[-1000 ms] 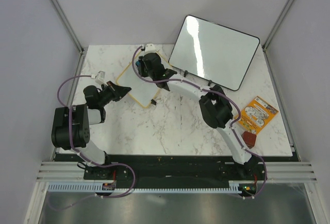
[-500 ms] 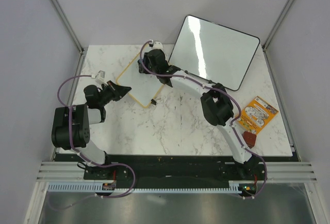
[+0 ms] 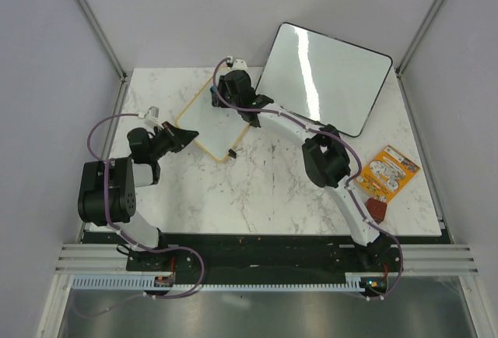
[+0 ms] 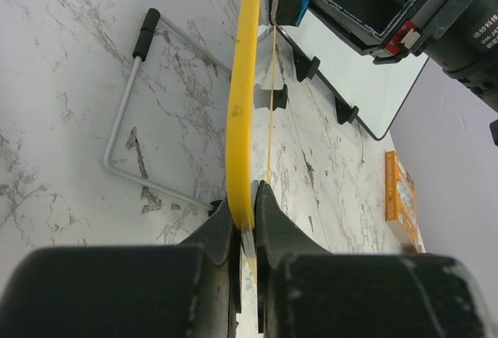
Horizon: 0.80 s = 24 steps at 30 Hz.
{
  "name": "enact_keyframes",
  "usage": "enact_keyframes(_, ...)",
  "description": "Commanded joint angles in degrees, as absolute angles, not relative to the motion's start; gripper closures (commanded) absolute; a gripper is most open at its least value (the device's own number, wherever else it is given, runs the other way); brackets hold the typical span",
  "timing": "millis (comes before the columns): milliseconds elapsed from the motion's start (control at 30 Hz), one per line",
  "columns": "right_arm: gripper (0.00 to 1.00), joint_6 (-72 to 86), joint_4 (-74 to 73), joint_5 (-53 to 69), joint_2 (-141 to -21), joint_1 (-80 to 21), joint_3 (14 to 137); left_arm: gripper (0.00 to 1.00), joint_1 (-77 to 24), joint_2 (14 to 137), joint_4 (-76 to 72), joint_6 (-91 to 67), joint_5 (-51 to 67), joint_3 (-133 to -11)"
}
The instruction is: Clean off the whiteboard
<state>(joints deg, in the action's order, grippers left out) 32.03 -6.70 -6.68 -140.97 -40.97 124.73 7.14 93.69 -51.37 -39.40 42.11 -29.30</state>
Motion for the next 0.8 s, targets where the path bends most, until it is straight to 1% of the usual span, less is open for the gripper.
enact_keyframes(0, 1.00, 28.5, -13.8, -5.3, -144.9, -48.4, 117.8, 0.98, 2.8, 93.3, -48.1, -27.6, 50.5, -28.6)
enact_keyframes(233, 1.00, 30.3, -12.9, -4.1, -141.8, -50.7, 110.1, 0.98, 2.7, 93.2, -47.9, -27.5, 50.4, -28.6)
enact_keyframes(400, 1.00, 30.2, -12.4, -1.8, -142.7, -53.0, 108.7, 0.98, 2.6, 93.2, -47.8, -27.4, 50.3, -28.7)
enact_keyframes(567, 1.00, 30.3, -11.4, -0.5, -144.5, -52.9, 111.0, 0.98, 2.6, 93.3, -47.7, -27.4, 50.4, -28.7)
enact_keyframes(767, 1.00, 31.4, -12.1, 1.8, -146.9, -49.4, 118.6, 0.98, 2.4, 93.2, -47.5, -27.2, 50.2, -28.7)
